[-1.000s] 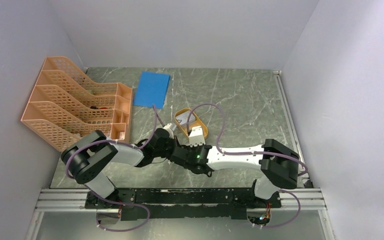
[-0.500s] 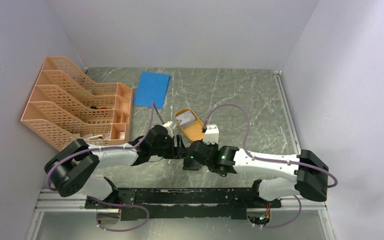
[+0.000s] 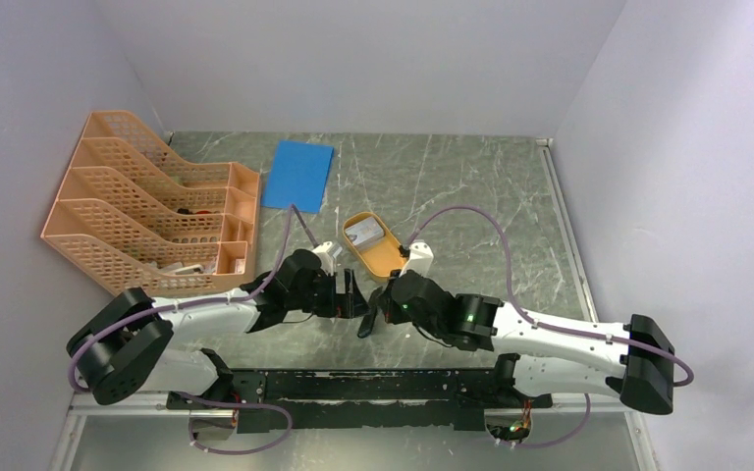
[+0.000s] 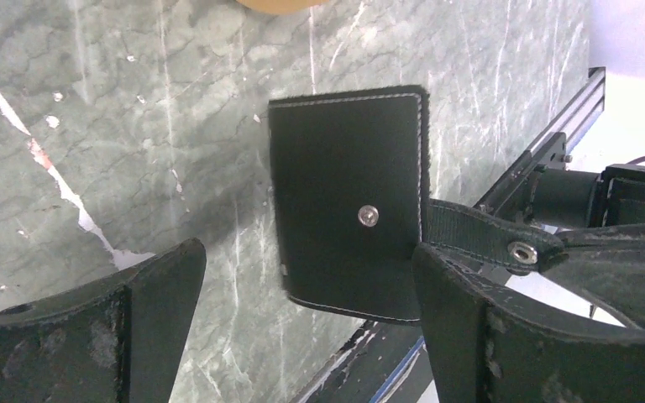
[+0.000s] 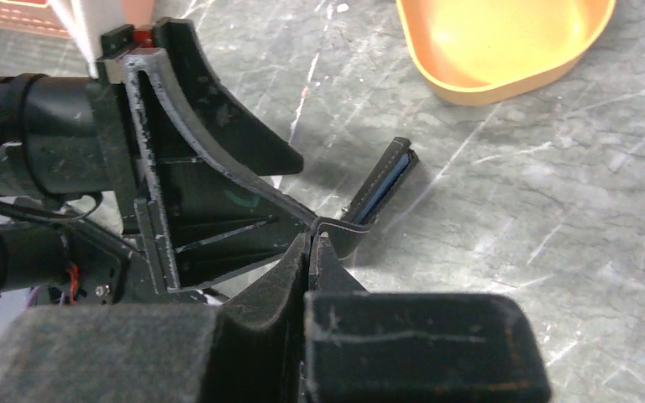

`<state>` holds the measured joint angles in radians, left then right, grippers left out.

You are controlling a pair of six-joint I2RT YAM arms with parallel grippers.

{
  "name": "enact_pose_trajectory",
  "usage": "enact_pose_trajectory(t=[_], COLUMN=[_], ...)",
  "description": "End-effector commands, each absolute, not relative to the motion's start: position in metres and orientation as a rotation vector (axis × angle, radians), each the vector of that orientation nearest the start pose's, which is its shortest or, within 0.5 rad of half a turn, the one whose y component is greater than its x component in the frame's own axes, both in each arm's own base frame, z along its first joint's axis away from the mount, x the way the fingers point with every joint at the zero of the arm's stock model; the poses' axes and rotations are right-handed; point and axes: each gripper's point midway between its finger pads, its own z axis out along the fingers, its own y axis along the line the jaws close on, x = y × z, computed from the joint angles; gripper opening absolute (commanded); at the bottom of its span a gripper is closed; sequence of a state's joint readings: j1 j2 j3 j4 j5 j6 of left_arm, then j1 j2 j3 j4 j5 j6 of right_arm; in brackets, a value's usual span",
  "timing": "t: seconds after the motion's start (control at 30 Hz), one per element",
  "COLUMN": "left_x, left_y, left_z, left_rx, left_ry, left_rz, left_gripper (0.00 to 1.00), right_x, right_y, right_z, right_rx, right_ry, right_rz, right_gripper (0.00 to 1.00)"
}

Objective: Put the credit cards into the card holder
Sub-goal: Open the card holder at the center of the board.

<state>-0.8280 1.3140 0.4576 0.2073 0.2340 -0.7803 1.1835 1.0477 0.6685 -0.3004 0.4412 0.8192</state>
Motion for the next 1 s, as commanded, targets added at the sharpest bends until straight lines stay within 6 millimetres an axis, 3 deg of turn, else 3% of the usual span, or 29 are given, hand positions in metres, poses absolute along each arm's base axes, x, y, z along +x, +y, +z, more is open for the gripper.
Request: enact_pose_trajectory(t=[0.0,0.33,0.7,0.8,0.97], left_x=[0.173,0.178,0.186,0.188,0.189], left_y=[-0.301,-0.309,-0.318,-0.318,-0.311], left_z=[0.073,0.078,0.104,0.099,0.081], left_rx=[0.212,0.191,0.154,0.161,0.150], left_ry=[2.389,2.384,2.312,2.337,2.393], left_rz=[-1.167,-1.196,-1.253,-1.221,-1.147], left_gripper=[0.97,0.97,0.97,0.97,0.84], right_x=[0.161,0.160,0.158,0.158,0.158], right_y=[0.280,0.273,0.275,0.275,0.273], right_z=[0.143,0.137,0.145,0.145,0.143], right_rx=[-0.196,-0.209,-0.210,-0.206,-0.197], right_ry=[2.187,2.171,2.147,2.146,2.148], right_rz=[0.720,0.724,0.765,0.768,0.767], right_gripper=[0.00,0.00,0.00,0.00,0.00])
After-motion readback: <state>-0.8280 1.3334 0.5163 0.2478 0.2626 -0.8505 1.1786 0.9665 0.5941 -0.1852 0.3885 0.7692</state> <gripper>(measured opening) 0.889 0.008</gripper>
